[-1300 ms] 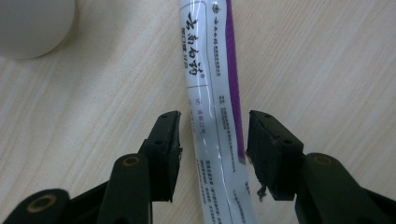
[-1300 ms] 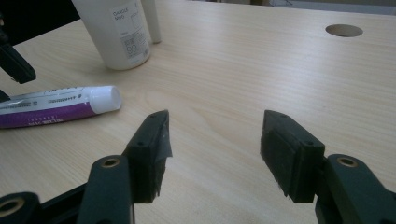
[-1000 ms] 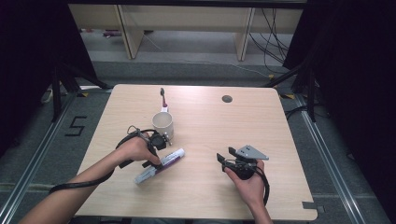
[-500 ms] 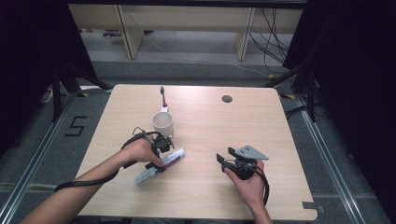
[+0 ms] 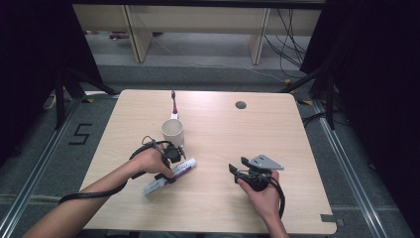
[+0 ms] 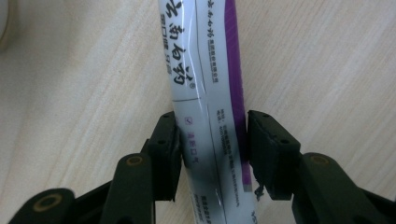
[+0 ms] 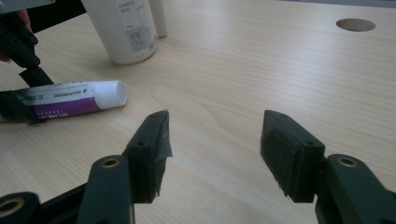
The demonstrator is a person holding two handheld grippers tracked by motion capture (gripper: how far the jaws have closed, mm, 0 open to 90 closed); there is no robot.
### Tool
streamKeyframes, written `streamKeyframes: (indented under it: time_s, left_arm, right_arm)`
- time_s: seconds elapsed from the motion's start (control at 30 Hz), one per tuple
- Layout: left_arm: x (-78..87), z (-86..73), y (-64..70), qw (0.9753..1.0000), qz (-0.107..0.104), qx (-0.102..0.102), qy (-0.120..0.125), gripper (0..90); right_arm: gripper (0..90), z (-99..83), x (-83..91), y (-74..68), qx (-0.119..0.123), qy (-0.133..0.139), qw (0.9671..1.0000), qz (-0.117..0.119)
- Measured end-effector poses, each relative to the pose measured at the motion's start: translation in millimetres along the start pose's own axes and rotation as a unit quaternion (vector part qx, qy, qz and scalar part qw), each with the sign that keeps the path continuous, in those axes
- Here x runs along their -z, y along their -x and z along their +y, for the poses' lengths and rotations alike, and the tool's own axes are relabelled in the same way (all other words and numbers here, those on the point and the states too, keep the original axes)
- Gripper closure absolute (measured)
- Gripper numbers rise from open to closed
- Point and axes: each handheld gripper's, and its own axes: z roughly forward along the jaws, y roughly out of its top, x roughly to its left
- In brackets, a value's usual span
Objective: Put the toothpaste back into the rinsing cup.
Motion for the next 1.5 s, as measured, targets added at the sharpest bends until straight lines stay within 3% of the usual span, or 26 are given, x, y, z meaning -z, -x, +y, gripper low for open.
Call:
streamKeyframes:
  time_s: [0.1, 0.33, 0.37, 0.47, 0.97, 1.33, 1.4, 1.5]
  left_arm:
    - [-1.1, 0.1, 0.5, 1.0, 0.003, -0.001, 0.002, 55.9]
    - [-0.8, -0.3, -0.3, 1.0, 0.005, 0.003, 0.002, 58.4]
    - [-1.4, -0.7, -0.1, 0.9999, 0.009, 0.002, 0.006, 59.2]
    - [-0.6, -0.8, 1.2, 0.9999, 0.012, -0.002, 0.002, 60.7]
    - [1.9, -2.6, 7.9, 0.9995, 0.025, -0.016, 0.009, 74.2]
    - [3.8, -10.0, 9.2, 0.999, 0.017, -0.022, 0.036, 76.1]
    - [4.9, -10.8, 10.0, 0.9987, 0.016, -0.025, 0.042, 76.2]
    - [8.9, -11.7, 11.9, 0.9982, 0.018, -0.027, 0.051, 76.3]
  right_arm:
    - [43.0, -0.2, -1.0, 2.8, 0.017, 0.003, 0.9999, -0.004]
    - [43.0, 0.0, -0.8, 2.7, 0.012, 0.005, 0.9999, 0.003]
    - [43.0, 0.3, 0.4, 3.2, 0.019, -0.001, 0.9998, -0.007]
    - [43.0, -0.1, -0.9, 2.3, 0.012, 0.006, 0.9999, 0.003]
    - [43.1, -0.6, -1.5, 0.7, 0.005, 0.002, 1.0, 0.004]
    - [43.0, -0.8, -4.2, 1.7, 0.02, 0.006, 0.9998, 0.005]
    - [43.1, -1.3, -4.0, 0.3, 0.006, 0.005, 1.0, 0.006]
    - [43.0, -0.8, -4.0, 1.0, 0.014, 0.006, 0.9999, 0.006]
